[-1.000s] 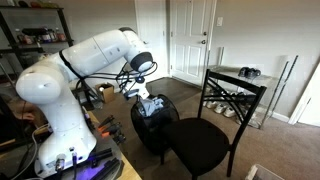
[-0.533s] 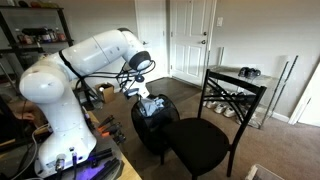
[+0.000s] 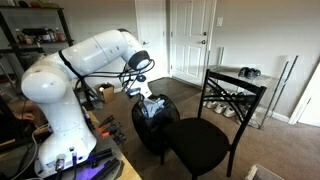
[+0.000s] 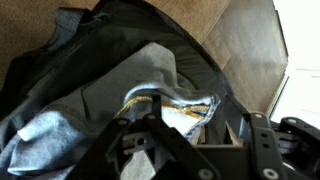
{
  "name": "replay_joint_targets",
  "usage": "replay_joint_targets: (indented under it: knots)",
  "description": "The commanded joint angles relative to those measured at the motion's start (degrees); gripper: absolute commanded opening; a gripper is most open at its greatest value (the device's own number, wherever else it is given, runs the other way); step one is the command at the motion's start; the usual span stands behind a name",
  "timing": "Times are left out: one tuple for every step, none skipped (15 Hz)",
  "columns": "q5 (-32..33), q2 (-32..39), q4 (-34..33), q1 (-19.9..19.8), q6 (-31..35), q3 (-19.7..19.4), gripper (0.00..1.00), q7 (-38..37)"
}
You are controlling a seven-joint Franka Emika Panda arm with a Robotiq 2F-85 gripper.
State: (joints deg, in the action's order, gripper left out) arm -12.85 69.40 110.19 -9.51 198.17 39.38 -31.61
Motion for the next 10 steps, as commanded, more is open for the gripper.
replay_joint_targets:
  knots:
    - [-3.8, -2.1, -2.0, -0.7, -0.1, -0.4, 0.96, -0.5]
    - [-3.8, -2.1, -2.2, -1.7, -0.1, 0.1, 0.99, -0.4]
    - [-3.6, -2.5, -2.0, -3.5, -0.1, 1.2, 1.00, -0.5]
    - [-3.0, -2.6, -1.8, -5.2, -0.1, 2.1, 1.00, -0.4]
    - [-2.7, -2.7, -1.7, -7.0, -0.1, 3.1, 1.00, -0.4]
    - [-2.9, -2.9, -2.1, -8.0, -0.1, 3.3, 1.00, -0.6]
    - [-3.0, -3.2, -1.8, -9.8, -0.1, 4.0, 1.00, -0.7]
    - [-3.4, -3.4, -2.3, -10.9, 0.0, 3.9, 1.00, -0.9]
    - [-3.5, -3.6, -1.5, -13.1, 0.0, 4.6, 1.00, -1.2]
    - [-4.0, -3.6, -1.5, -14.6, -0.1, 4.7, 1.00, -1.8]
